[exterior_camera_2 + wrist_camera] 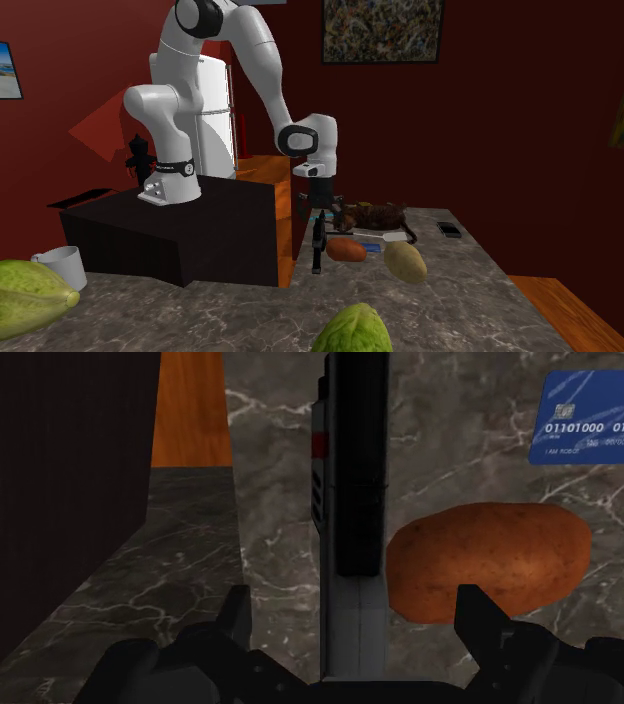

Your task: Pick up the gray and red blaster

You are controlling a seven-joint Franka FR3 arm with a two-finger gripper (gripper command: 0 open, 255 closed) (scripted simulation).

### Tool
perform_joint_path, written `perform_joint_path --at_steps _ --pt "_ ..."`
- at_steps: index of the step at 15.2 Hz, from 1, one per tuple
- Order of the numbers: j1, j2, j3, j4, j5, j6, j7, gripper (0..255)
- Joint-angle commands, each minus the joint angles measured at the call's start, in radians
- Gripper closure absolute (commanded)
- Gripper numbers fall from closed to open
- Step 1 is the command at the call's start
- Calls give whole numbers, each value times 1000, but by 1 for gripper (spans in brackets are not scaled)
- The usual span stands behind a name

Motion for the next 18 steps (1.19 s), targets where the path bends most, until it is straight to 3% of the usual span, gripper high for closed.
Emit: perform_joint_path --at_steps 1,10,18 --pt "3 6 -4 0 -5 6 5 255" --pt "3 5 -3 2 -3 4 4 255" --pt "-42 -102 56 -35 64 -65 -57 255"
